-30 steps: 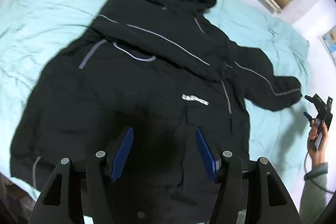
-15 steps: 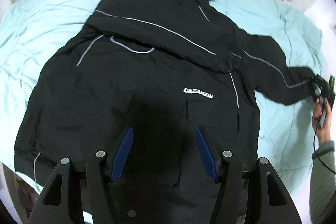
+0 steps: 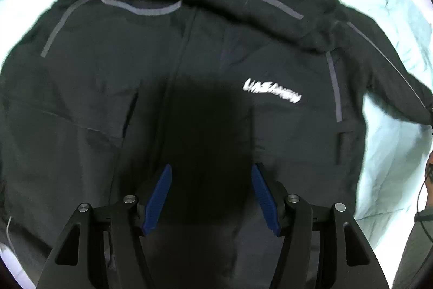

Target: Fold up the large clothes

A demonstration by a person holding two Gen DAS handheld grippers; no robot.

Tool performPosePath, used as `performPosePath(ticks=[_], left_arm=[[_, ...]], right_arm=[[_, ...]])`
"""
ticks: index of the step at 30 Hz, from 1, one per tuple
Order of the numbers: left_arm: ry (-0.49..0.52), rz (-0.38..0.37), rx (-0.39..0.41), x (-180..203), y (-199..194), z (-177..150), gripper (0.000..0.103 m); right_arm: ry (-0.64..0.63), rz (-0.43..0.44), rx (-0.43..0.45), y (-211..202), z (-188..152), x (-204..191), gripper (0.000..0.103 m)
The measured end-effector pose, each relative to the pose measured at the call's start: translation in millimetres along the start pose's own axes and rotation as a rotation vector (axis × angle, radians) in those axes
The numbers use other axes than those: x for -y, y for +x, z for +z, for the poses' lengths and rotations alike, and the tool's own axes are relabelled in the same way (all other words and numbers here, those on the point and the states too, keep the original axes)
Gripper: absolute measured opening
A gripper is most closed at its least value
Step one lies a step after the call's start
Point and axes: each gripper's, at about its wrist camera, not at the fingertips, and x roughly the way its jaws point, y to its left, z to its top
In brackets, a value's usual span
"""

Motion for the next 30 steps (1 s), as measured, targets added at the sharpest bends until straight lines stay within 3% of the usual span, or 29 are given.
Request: performPosePath(ticks=[3,5,10,15,22,25,30], left_arm=[[-0.003,-0.032,-0.013,-7,4,4,0.063],[0.023,-0.036,0.004,-9,-2,8,0.063],[0.076,-0.032,0.073,-17,-25,26,0.063],[0.080,-0.072,0.151,-38,-55,55,0.063],[0.030,-0.104,0.200,-102,-78,91,0.063],[-0.004,-0.105,0.217,-127,-84,97,0.063],[-0.061,-0.098,0.230,-153,-80,104,0.063]], right_arm=[[-0.016,-0.090,-0.055,32,-11,-1,0.014],[-0.015,-0.116,-0.058,29,-9,-10,0.014],[-0.065,-0.015,-0.014,-18,-11,-64,0.014],[-0.287,0.109,0.001,-59,-53,-195,0.014],[-0.604,0.218,-0.067,-53,-152,-384,0.014],[-0.704,0.244,-0.104,-47,-198,-447,0.014],[-0.804,0.329,-0.179,-33,-245,-525,0.014]])
